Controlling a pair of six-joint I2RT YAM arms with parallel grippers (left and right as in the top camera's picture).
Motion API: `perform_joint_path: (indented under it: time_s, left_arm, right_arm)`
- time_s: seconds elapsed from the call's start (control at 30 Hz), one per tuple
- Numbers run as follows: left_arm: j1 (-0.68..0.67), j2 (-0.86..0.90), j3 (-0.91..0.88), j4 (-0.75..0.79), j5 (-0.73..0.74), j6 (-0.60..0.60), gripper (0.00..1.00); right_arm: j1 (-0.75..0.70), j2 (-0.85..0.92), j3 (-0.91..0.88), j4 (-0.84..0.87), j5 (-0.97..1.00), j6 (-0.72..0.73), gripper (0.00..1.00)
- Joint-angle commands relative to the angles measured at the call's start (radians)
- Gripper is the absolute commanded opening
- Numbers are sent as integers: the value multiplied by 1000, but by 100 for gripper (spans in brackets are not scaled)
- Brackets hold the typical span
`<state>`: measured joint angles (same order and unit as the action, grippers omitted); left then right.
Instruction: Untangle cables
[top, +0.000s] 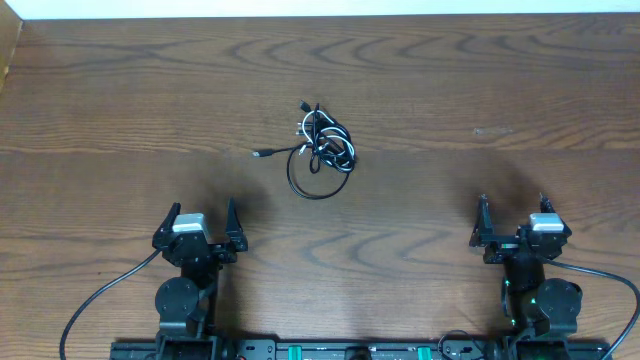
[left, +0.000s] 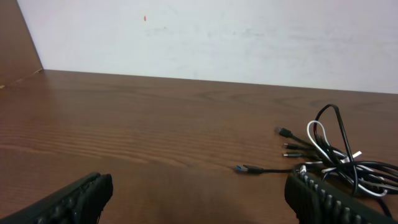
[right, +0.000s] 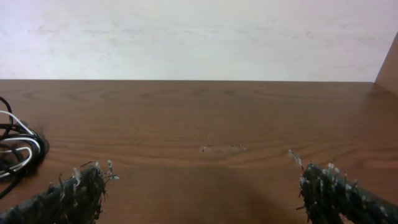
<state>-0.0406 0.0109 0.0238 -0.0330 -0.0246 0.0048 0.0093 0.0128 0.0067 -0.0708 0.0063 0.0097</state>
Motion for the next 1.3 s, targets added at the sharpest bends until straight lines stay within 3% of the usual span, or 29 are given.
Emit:
perform_joint_path:
  time_s: [0.0,1.27]
  left_arm:
    - [5,-6,-19,-40,-5,14,93]
    - [5,-6,-19,-35,-5,-10,93]
  right_arm:
    - [-9,-7,-1,-5,-6,-15,99]
    - [-9,-7,-1,-5,-6,-15,99]
